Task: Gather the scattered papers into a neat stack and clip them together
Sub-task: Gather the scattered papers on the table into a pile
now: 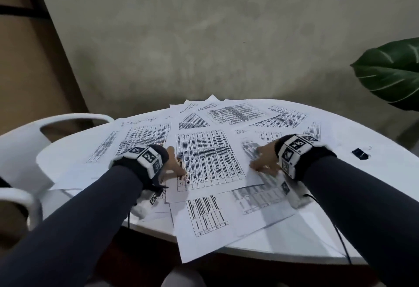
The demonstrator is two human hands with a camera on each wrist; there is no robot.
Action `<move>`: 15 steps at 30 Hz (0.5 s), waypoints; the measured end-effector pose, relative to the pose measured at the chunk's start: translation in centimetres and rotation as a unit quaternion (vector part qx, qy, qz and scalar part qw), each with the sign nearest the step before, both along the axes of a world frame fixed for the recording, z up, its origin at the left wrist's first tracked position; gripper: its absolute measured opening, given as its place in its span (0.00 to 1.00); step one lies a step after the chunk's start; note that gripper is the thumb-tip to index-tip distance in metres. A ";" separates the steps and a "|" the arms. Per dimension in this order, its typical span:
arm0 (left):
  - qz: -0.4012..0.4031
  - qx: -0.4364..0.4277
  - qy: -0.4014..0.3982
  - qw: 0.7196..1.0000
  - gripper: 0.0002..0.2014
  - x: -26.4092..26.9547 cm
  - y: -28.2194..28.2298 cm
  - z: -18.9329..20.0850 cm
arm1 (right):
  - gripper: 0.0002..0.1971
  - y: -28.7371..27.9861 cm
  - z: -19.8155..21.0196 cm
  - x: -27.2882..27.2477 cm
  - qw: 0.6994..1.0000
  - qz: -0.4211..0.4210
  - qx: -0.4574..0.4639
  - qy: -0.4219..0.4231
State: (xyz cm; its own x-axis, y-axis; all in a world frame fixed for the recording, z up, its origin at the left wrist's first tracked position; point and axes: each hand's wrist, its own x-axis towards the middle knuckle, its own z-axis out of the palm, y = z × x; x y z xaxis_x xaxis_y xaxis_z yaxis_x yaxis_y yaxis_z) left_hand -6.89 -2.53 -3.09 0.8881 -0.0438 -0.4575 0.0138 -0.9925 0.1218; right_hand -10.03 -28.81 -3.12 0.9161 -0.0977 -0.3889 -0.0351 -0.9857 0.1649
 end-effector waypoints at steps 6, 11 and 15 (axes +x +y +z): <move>0.078 -0.046 -0.106 0.990 0.36 0.4 1.9 0.5 | 0.43 -2.0 1.9 0.6 0.990 -0.092 0.101 -0.040; 0.123 -0.154 0.003 0.980 0.19 0.6 3.3 0.0 | 0.59 -1.4 1.4 -0.4 0.994 -0.003 0.032 0.104; 0.132 -0.196 -0.014 0.972 0.17 0.1 1.8 -0.4 | 0.41 0.4 3.2 -1.6 0.978 -0.001 0.143 0.152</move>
State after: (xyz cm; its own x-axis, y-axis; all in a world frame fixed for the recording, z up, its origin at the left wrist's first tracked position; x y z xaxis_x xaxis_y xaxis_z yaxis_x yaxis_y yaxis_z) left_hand -6.75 -0.69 -3.51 0.9035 0.0215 -0.4280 0.2533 -0.8324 0.4929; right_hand -11.67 -28.43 0.06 0.7537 0.0539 -0.6550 -0.0287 -0.9930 -0.1147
